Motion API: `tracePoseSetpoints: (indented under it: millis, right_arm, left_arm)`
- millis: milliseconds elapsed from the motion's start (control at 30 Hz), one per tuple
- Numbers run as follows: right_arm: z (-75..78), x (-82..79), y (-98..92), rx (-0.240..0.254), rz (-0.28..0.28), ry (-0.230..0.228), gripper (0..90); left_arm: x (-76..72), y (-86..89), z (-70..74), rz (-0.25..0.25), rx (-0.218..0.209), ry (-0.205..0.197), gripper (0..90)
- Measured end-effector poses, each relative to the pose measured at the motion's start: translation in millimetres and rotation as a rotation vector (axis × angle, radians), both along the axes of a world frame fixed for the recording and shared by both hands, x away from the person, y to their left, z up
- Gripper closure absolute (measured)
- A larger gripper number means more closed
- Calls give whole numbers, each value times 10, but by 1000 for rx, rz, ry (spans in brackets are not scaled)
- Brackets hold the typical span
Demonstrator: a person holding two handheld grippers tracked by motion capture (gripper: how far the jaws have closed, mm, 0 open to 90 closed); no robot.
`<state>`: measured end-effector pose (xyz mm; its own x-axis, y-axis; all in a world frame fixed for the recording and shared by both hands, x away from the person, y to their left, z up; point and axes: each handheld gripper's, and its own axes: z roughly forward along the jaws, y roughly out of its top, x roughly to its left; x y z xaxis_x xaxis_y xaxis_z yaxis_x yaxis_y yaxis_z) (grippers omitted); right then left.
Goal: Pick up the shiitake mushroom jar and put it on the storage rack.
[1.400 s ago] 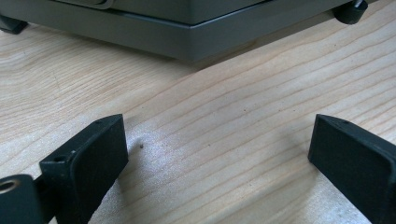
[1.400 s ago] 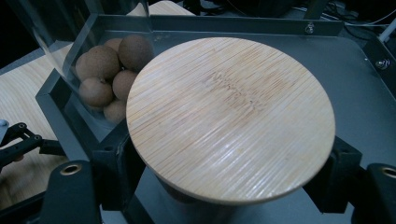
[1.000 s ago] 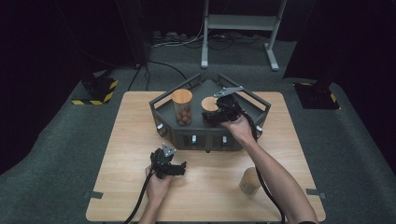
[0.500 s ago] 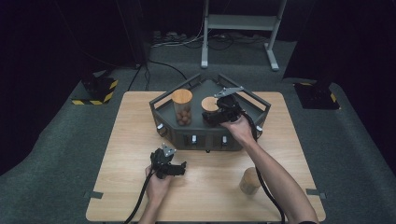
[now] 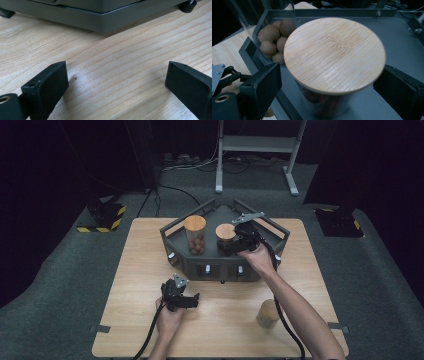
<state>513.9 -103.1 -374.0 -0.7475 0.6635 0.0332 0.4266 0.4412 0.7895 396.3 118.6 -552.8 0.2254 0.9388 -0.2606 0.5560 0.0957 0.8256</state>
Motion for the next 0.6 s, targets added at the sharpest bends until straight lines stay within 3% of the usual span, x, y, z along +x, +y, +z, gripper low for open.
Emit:
tracePoseSetpoints:
  millis: [233,600]
  right_arm:
    - [80,-62,-43,8,-15,-10,53]
    - [93,-98,-86,33,-18,24,39]
  left_arm:
    - [0,-1,0,1,-1,0,46]
    - [0,0,0,0,-1,0,46]
